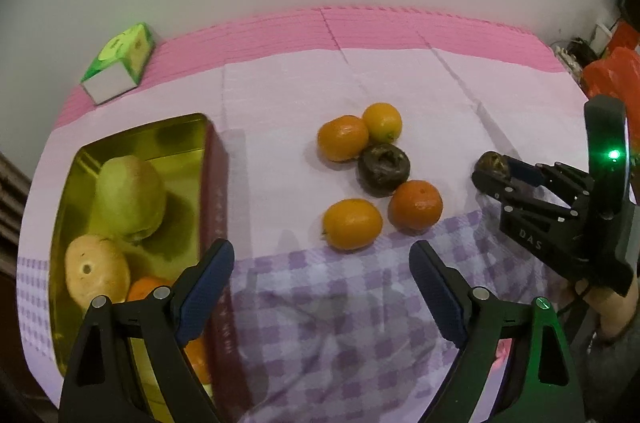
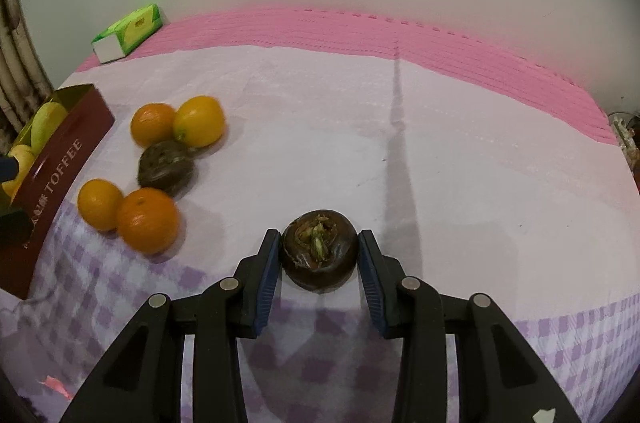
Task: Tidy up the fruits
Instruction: 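Grasp an oval orange with the left gripper while the right holds the dark fruit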
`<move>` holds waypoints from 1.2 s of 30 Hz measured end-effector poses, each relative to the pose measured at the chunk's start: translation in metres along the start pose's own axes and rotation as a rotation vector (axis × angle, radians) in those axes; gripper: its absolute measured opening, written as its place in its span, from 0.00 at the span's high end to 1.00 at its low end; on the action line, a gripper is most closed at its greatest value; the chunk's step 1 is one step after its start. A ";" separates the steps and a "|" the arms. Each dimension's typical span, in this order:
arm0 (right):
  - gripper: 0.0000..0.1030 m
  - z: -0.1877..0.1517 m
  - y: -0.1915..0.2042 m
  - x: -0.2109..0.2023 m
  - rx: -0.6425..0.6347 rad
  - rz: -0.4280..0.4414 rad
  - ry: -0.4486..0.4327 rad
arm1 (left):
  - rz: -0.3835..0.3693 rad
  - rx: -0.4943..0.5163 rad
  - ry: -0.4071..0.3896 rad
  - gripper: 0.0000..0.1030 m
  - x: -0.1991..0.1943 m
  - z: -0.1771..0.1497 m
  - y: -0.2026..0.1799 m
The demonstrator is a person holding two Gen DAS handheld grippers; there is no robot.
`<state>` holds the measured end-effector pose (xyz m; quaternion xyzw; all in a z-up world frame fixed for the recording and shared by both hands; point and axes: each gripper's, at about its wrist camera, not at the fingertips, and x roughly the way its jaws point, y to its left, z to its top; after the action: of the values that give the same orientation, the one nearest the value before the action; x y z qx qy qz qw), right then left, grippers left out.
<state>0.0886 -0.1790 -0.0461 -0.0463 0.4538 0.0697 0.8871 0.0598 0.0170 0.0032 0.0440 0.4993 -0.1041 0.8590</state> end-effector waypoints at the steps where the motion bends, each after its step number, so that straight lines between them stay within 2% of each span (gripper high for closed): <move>1: 0.65 0.000 -0.001 0.000 0.001 0.000 -0.004 | 0.001 0.003 0.003 0.16 0.003 0.001 -0.002; 3: 0.65 -0.001 -0.002 0.000 0.002 0.002 -0.017 | 0.003 0.004 0.013 0.24 0.013 0.004 -0.005; 6: 0.64 -0.002 -0.002 0.000 0.005 0.003 -0.036 | -0.008 -0.009 0.047 0.29 0.027 0.007 -0.007; 13: 0.64 -0.005 -0.005 -0.002 0.011 0.008 -0.048 | -0.011 -0.024 0.066 0.31 0.041 0.010 -0.008; 20: 0.64 -0.004 -0.005 -0.002 0.011 0.009 -0.048 | -0.017 -0.033 0.084 0.36 0.053 0.014 -0.006; 26: 0.64 -0.004 -0.006 -0.002 0.015 0.011 -0.047 | -0.033 -0.049 0.105 0.43 0.061 0.014 -0.003; 33: 0.64 -0.004 -0.006 -0.002 0.015 0.011 -0.047 | -0.033 -0.033 0.097 0.58 0.064 0.015 -0.004; 36: 0.64 -0.004 -0.006 -0.002 0.015 0.011 -0.047 | -0.039 -0.043 0.099 0.58 0.064 0.015 -0.003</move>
<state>0.0851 -0.1855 -0.0471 -0.0358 0.4336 0.0722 0.8975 0.1024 0.0031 -0.0445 0.0208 0.5440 -0.1077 0.8319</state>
